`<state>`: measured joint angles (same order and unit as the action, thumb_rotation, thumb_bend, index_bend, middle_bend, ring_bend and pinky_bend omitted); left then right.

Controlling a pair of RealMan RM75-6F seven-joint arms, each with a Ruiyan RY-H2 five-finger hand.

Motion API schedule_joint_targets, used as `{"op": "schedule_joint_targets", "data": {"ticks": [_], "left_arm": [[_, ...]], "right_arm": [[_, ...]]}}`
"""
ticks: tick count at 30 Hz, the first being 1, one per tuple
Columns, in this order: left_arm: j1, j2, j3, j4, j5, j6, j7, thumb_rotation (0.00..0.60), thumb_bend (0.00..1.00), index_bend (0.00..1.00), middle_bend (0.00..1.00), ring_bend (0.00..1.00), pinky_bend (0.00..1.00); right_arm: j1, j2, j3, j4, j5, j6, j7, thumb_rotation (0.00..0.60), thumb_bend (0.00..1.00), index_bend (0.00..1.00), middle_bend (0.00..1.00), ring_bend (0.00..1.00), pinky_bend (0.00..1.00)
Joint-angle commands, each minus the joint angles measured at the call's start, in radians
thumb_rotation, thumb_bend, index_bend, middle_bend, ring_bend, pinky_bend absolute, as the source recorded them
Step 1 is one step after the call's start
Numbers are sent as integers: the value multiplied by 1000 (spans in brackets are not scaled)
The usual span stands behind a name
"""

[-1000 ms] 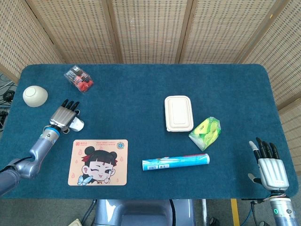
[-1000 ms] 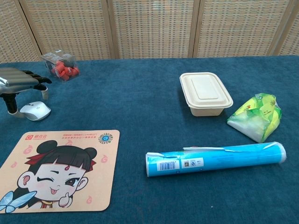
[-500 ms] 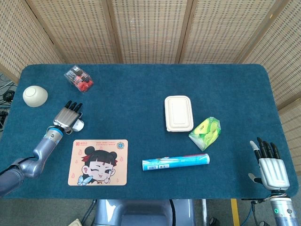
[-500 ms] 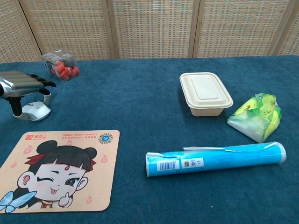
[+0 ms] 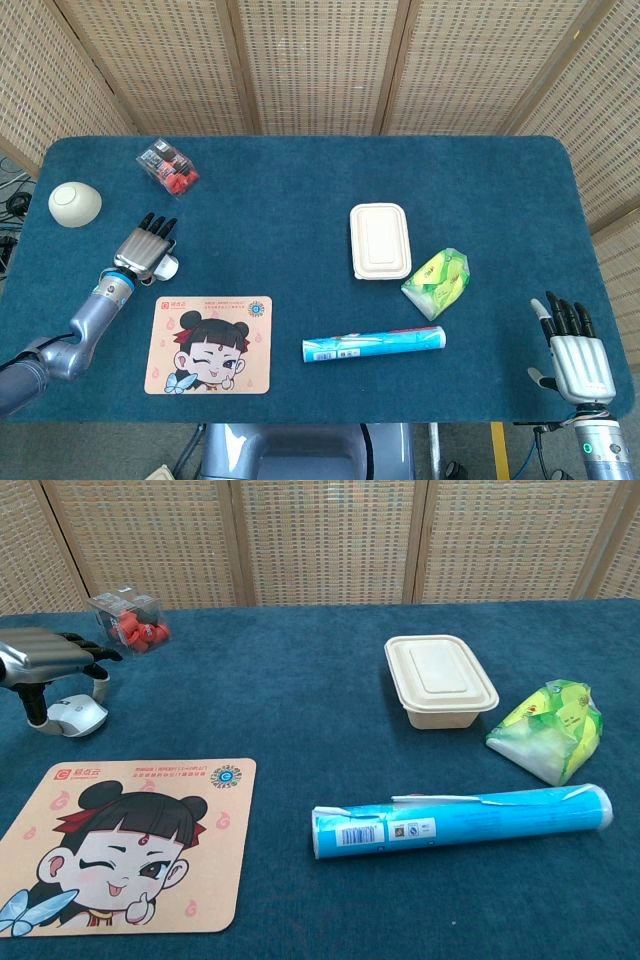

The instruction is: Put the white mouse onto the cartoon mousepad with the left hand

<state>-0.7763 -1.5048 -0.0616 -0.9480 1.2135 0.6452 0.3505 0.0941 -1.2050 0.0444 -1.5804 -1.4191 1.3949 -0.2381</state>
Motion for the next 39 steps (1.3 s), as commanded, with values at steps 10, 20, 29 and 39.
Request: {"op": "schedule_joint_targets", "data": {"ticks": [10,20,29,39], "left_arm": [[11,117,20,-232,97,126,30,600,248,500,0,0,0],[13,156,69,-429,234,213,90,600,247,500,0,0,0],[11,124,137,-529,368,245,189,600,247,500,0,0,0],[24,110,190,-552,463,270,195,600,247,500,0,0,0]], "right_arm": [[-5,10,-2,-11,-11,13,12,600,105,30,0,0,0],[-11,18,-4,-21,-23,27,22,600,105,30,0,0,0],[-15,25,-3,-23,-29,37,38,600,105,30,0,0,0],[-18,31,-1,-26,-34,45,46,600,105,30,0,0,0]]}}
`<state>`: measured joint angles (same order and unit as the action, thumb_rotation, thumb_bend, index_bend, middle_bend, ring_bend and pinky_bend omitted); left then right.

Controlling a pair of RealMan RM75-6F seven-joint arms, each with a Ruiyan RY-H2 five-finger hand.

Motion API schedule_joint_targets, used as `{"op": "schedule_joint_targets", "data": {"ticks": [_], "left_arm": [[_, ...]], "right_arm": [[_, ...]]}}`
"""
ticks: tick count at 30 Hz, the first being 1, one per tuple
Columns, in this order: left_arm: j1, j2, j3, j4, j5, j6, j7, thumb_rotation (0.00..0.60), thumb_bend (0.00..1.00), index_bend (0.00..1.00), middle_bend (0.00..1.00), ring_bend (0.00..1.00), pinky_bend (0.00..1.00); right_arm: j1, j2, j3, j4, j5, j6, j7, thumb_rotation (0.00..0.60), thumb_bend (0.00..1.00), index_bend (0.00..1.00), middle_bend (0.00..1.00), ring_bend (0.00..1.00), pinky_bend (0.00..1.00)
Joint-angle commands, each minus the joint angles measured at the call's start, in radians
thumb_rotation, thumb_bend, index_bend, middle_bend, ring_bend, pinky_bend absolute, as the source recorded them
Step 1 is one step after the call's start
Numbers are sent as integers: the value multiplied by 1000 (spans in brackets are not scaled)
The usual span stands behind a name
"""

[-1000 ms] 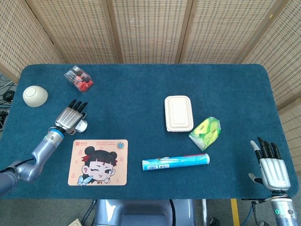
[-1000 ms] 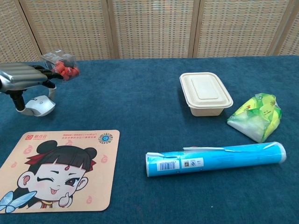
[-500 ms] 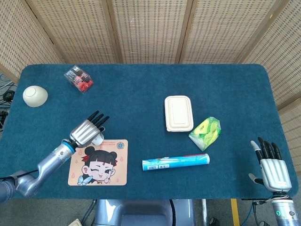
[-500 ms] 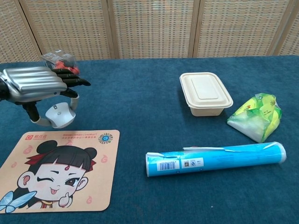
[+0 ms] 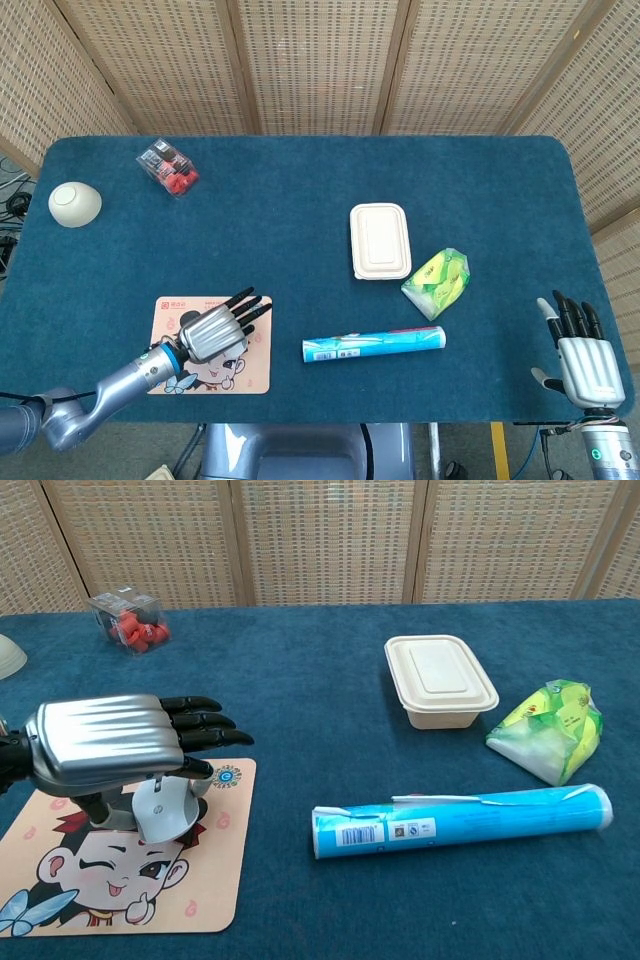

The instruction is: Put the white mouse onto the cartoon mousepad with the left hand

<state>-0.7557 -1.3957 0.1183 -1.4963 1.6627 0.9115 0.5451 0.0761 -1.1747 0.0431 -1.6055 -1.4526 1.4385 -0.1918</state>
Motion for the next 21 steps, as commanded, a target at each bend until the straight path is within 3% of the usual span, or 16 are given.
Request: {"op": "schedule_joint_targets", "data": {"ticks": [1,21], "left_arm": [[4,3,15,-5,21,6,1,600,247,500,0,0,0],[39,39,58,59,78,30,-45,600,243,498,0,0,0]], "right_arm": [[-1,1,0,-1,-1,2,0,600,105,30,0,0,0],[-2,-4,-2,-6,-4,2,-22,600,105,30,0,0,0]]}}
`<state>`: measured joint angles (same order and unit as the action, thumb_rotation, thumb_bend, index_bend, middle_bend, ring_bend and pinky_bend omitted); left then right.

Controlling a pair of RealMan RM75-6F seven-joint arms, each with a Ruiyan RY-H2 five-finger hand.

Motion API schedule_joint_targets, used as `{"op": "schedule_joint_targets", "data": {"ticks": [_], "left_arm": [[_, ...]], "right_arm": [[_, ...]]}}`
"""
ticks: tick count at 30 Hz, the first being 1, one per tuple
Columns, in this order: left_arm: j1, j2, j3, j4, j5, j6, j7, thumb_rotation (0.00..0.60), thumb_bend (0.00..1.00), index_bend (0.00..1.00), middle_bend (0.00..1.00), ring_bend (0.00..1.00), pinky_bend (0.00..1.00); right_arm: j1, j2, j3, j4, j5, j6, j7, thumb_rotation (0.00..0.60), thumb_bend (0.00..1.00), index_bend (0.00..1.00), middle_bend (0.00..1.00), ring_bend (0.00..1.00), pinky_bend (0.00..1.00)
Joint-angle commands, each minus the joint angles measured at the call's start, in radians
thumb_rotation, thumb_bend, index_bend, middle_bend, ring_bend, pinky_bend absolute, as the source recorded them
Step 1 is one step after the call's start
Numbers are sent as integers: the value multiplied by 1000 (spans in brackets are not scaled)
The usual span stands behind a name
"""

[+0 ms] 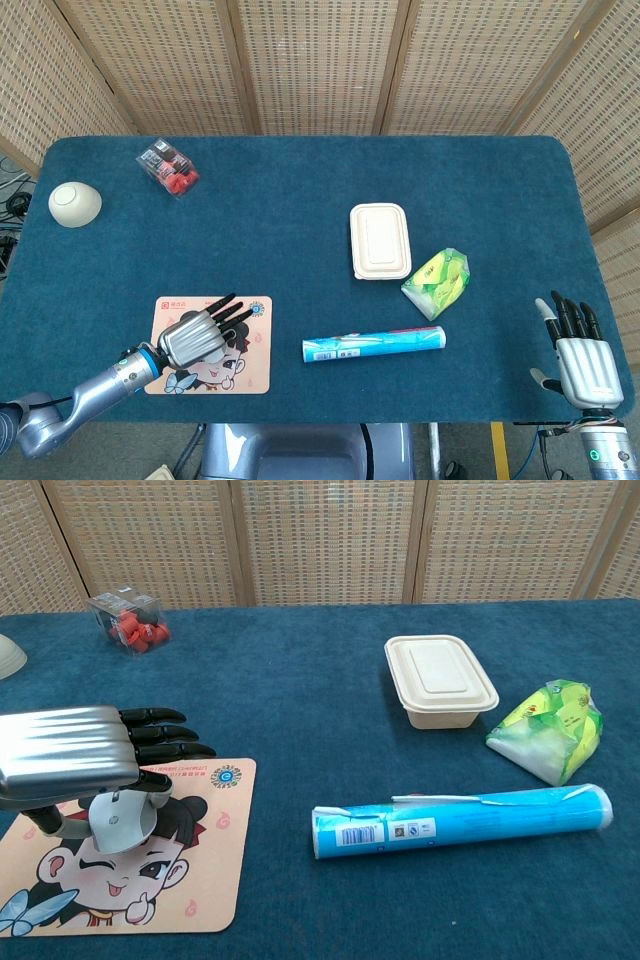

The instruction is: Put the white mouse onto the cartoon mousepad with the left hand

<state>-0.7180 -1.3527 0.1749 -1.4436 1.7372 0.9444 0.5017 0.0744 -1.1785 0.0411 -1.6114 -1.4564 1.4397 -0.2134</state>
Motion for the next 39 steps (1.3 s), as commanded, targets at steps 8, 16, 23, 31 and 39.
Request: {"op": "schedule_joint_targets", "data": {"ticks": [8,16,23,31,39], "left_arm": [[-3,-24,14,46,47,5,-38,600,243,493,0,0,0],[-12,-25,37,100,124,52,-99,600,243,498,0,0,0],[-12,-28,42,121,141,58,-117,600,238,463,0,0,0],[-8,-29,39,140,142,61,-120,600,206,100,0,0,0],[-5,-34,36,150,146,68,-129,600,171,0,0,0,0]], "right_arm": [[-1,0,2,2,2,1,4,600,105,30,0,0,0],[-2,-2,2,2,0,3,1,600,105,30,0,0,0],[-3,-3,3,2,1,6,-3,600,105,30,0,0,0],[-4,-6,6,4,1,9,-5,600,105,30,0,0,0],[-5,-9,7,6,1,14,-7,600,105,30,0,0,0]]}}
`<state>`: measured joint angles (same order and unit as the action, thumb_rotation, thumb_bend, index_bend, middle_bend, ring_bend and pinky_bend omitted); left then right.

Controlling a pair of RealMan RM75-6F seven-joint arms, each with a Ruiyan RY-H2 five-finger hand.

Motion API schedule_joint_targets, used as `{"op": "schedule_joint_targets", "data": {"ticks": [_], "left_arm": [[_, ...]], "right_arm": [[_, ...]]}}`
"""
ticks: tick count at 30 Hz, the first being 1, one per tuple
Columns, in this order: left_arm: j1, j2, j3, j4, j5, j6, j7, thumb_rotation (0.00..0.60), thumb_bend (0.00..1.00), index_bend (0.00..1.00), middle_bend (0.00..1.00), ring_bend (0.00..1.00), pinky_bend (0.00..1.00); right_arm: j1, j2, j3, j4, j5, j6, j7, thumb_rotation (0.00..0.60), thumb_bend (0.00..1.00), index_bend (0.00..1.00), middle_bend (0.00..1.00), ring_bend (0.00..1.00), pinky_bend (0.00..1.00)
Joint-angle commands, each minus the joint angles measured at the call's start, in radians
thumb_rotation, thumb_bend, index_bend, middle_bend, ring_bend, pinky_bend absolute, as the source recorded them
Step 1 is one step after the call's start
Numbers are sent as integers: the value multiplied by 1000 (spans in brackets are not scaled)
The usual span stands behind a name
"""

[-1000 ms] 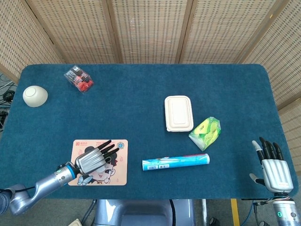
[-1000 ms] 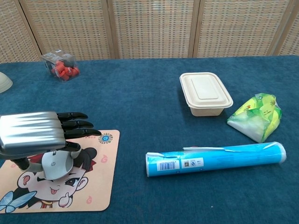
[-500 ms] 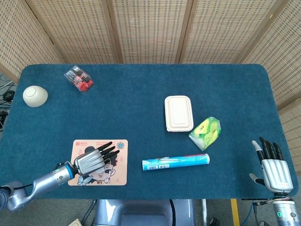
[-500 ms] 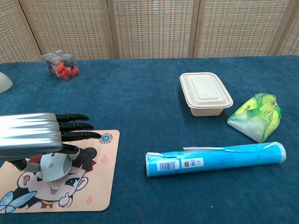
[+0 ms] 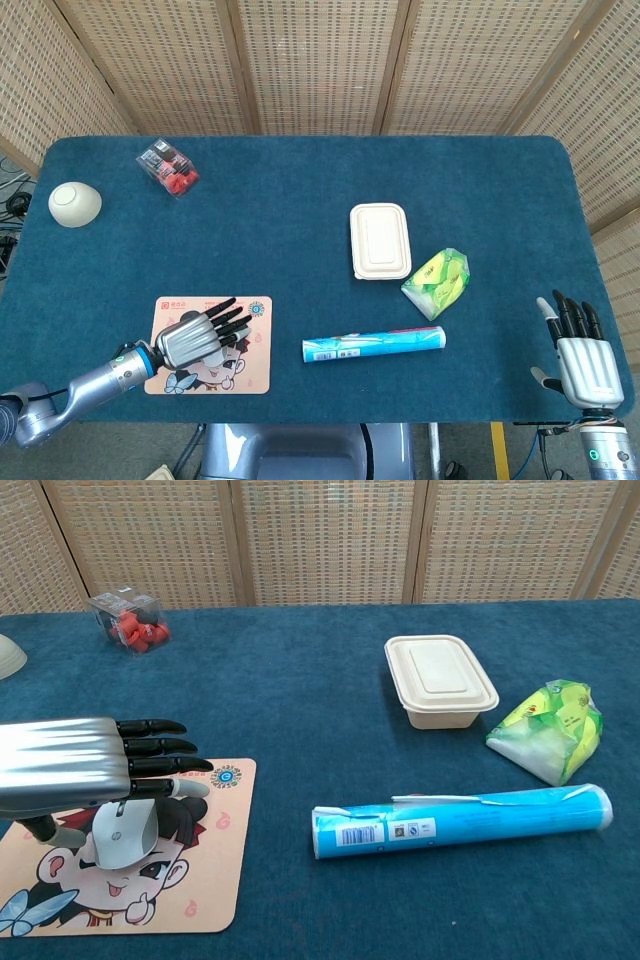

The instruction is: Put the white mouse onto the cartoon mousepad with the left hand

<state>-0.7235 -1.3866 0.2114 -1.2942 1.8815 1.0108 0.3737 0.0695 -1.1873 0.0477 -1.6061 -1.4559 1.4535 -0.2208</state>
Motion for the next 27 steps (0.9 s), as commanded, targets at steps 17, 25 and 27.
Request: {"op": "schedule_joint_targets", "data": {"ticks": [17,25,27], "left_arm": [[43,210,-64,-199,-135,87,-152,600,119,0,0,0,0],[219,245,-104,-313,-297,257,-24,600,116,0,0,0,0],[271,223,-110,-323,-325,311,-4,600,115,0,0,0,0]], "right_arm": [[-1,1,0,0,-5,3,7,600,105,30,0,0,0],[-2,-1,-4,-3,-15,7,-1,600,105,30,0,0,0],[-2,-2,-5,-4,-17,8,-5,600,105,30,0,0,0]]}}
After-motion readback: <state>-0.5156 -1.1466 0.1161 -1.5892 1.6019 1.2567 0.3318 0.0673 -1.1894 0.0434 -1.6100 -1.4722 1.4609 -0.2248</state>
